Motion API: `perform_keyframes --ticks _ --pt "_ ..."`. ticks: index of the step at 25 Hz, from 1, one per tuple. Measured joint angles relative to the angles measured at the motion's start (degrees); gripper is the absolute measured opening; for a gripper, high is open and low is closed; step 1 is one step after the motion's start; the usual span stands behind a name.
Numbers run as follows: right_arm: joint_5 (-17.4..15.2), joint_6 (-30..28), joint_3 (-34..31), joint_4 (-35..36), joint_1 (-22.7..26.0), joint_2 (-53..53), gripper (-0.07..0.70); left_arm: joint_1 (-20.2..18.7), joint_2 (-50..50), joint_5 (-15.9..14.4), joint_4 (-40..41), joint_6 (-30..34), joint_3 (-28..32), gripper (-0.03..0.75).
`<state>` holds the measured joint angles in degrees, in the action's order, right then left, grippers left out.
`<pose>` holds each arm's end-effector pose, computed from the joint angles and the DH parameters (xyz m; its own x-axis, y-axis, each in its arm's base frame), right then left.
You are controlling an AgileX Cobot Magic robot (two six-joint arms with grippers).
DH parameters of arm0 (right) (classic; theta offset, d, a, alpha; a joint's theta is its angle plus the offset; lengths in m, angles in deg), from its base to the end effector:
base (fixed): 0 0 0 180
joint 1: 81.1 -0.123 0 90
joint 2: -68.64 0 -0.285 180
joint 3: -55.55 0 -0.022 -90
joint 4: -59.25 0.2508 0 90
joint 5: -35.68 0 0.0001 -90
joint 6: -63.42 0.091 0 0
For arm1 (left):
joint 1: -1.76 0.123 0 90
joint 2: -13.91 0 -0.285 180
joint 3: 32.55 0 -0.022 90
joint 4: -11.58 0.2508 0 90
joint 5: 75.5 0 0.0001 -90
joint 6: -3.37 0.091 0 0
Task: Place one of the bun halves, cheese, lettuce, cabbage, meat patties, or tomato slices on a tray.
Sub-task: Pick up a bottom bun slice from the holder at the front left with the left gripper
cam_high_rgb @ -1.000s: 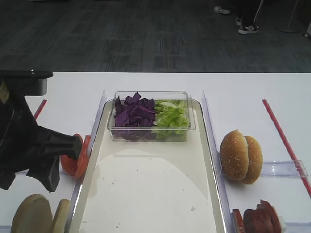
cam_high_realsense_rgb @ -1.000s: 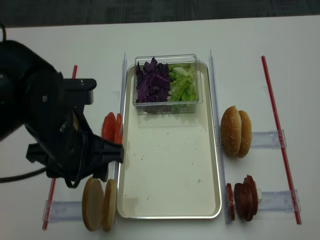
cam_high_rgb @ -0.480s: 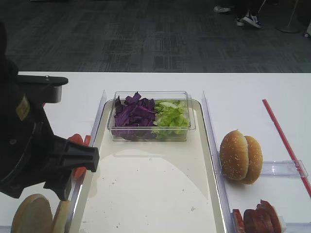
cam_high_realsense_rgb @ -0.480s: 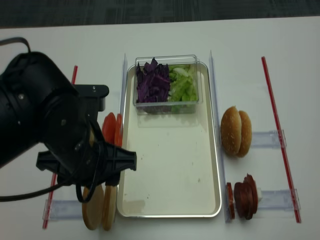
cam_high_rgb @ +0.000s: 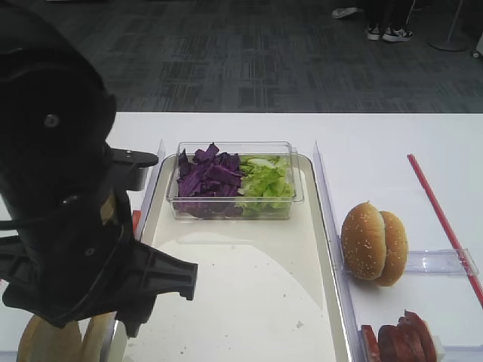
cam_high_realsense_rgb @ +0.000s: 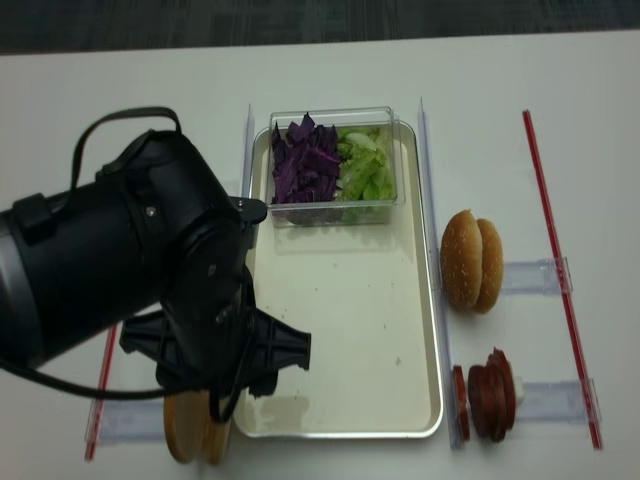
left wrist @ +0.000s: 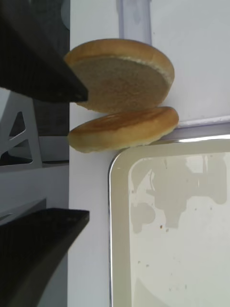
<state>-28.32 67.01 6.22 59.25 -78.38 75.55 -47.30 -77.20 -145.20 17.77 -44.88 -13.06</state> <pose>-0.0081 0.0004 0.2690 -0.4991 0.0864 -0.8622 0.0789 0.9954 0.0541 0.1692 -0.1810 0.2498 -0.9960 0.0543 -0.0706 0.0492 0.9962 0.0725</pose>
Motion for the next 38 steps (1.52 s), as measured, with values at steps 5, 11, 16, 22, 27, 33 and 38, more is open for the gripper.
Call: perform_keyframes --ticks 5,11,16,22,27,33,38 --pt "0.0 0.0 0.0 0.0 0.0 0.0 0.463 -2.07 -1.41 0.14 2.22 -3.22 -0.02 0.447" --pt "0.0 0.0 0.0 0.0 0.0 0.0 0.463 -2.64 -2.95 0.14 3.65 -4.51 -0.02 0.447" --pt "0.0 0.0 0.0 0.0 0.0 0.0 0.463 -3.36 -4.92 0.31 4.93 -5.3 -0.02 0.447" --pt "0.0 0.0 0.0 0.0 0.0 0.0 0.463 -3.97 -6.73 0.52 6.18 -6.27 -0.11 0.447" --pt "0.0 0.0 0.0 0.0 0.0 0.0 0.463 -3.97 -7.77 0.52 6.44 -6.48 -0.11 0.447" --pt "0.1 0.0 0.0 0.0 0.0 0.0 0.463 -3.97 -9.1 0.62 7.35 -6.8 -0.11 0.447" --pt "0.1 0.0 0.0 0.0 0.0 0.0 0.463 -3.97 -10.73 0.74 7.47 -7.1 -0.11 0.447"
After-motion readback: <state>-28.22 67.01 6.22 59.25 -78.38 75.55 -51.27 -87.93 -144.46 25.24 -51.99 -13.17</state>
